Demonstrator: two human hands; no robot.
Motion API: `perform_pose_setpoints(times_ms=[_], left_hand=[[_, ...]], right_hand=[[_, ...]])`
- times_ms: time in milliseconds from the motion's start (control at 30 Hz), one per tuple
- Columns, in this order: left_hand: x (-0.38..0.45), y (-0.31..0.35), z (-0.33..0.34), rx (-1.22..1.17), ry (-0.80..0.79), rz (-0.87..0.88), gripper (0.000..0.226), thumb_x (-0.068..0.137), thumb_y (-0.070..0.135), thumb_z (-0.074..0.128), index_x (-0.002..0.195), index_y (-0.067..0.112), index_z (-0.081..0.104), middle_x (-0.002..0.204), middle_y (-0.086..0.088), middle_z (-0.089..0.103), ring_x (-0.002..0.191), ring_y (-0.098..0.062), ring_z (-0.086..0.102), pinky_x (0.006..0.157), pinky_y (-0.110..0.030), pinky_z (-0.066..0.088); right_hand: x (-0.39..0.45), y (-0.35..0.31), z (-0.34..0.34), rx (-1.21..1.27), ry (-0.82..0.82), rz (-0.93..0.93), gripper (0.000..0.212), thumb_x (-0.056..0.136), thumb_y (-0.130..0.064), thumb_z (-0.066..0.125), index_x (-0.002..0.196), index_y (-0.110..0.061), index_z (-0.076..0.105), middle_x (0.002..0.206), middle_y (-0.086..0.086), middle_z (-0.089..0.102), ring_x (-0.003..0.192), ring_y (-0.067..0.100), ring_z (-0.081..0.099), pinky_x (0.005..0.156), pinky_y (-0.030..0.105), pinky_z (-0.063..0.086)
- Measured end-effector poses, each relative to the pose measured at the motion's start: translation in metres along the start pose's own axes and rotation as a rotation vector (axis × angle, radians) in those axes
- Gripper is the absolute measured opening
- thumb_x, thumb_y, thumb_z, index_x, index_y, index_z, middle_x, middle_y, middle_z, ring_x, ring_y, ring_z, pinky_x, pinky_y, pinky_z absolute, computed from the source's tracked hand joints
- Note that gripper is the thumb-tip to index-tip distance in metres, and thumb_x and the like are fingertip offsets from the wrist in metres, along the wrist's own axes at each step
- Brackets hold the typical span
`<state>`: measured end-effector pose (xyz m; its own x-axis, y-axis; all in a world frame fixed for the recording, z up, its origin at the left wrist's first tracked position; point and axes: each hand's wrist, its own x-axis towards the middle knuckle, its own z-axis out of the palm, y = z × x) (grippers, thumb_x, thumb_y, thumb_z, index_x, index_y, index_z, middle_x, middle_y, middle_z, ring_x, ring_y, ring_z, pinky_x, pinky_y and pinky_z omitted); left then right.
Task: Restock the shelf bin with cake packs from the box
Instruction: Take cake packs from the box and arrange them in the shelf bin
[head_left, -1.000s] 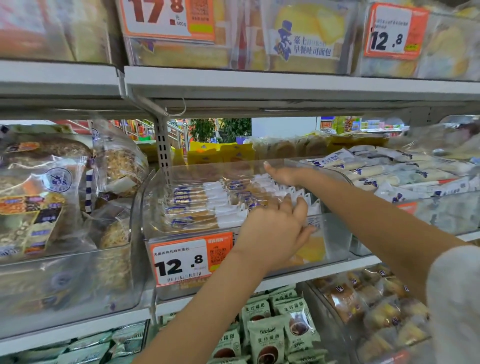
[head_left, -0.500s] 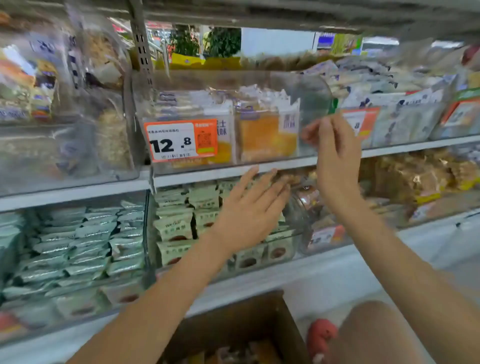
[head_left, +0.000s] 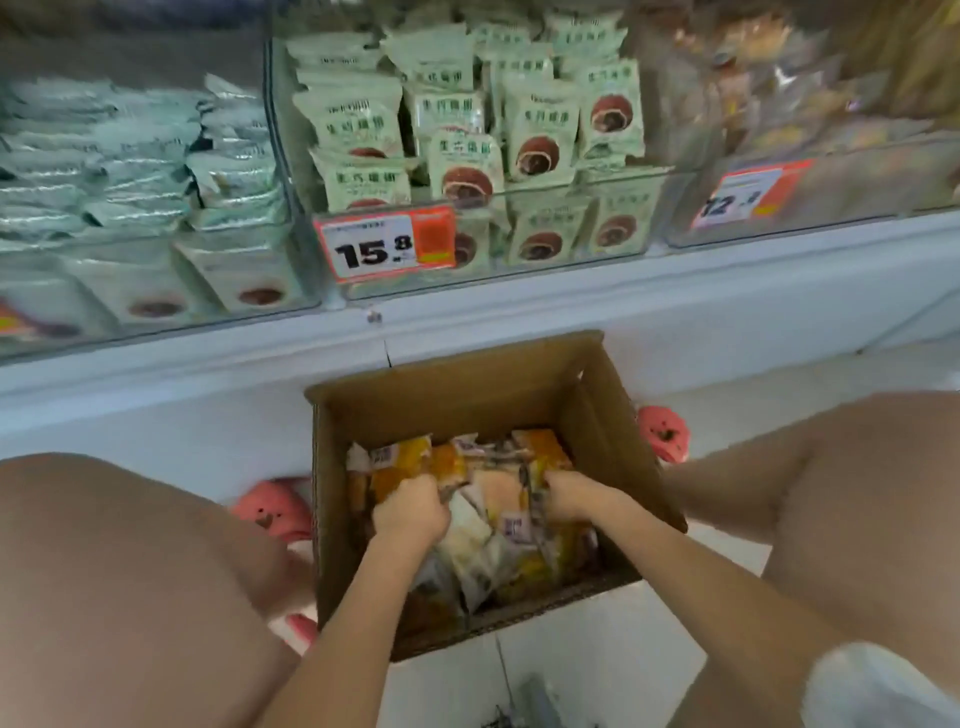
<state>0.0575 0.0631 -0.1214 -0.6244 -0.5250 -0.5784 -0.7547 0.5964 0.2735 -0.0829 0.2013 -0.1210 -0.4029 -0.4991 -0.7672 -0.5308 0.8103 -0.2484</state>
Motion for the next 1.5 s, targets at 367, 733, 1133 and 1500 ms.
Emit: perform_pose_setpoints(times_ms=[367,733,1133,1500], left_hand=[[0.003,-0.050,0.040,-0.302,-0.161,-0.091,0.022,0.094,0.019,0.047,0.107,0.015,0.065,0.111,-0.008,0.063,0.102,-0.027,0.058,0.089,-0.037,0.049],[-0.010,-0.045,0.005,-1.116,-0.300,-0.453,0.058,0.098,0.053,0.035,0.105,0.002,0.061,0.104,-0.016,0.067,0.090,-0.027,0.065,0.078,-0.037,0.053],[-0.037,-0.009,-0.037,-1.482,-0.638,-0.124,0.060,0.061,0.030,0.078,0.114,0.009,0.061,0.098,-0.009,0.073,0.087,-0.020,0.070,0.072,-0.035,0.056],[-0.047,0.022,-0.030,-1.604,-0.305,0.046,0.054,0.068,0.015,0.074,0.120,0.013,0.059,0.114,-0.010,0.069,0.101,-0.024,0.067,0.077,-0.039,0.057]], right_hand=[[0.060,-0.048,0.085,0.159,-0.089,0.172,0.120,0.067,-0.041,0.082,0.150,-0.011,0.001,0.148,0.011,0.031,0.132,0.033,0.038,0.102,0.040,0.043],[0.014,-0.015,0.055,0.343,0.172,-0.108,0.063,0.078,-0.027,0.075,0.134,-0.019,0.048,0.129,-0.002,0.056,0.116,0.020,0.053,0.090,0.030,0.047],[-0.046,-0.032,-0.006,0.341,0.715,-0.704,0.064,0.083,0.007,0.062,0.111,-0.050,0.059,0.155,-0.016,0.004,0.145,0.008,-0.010,0.118,0.045,0.002],[-0.097,-0.027,0.008,1.337,0.241,-0.439,0.040,0.088,-0.044,0.053,0.124,-0.027,0.053,0.114,-0.003,0.068,0.100,0.013,0.068,0.079,0.030,0.056]])
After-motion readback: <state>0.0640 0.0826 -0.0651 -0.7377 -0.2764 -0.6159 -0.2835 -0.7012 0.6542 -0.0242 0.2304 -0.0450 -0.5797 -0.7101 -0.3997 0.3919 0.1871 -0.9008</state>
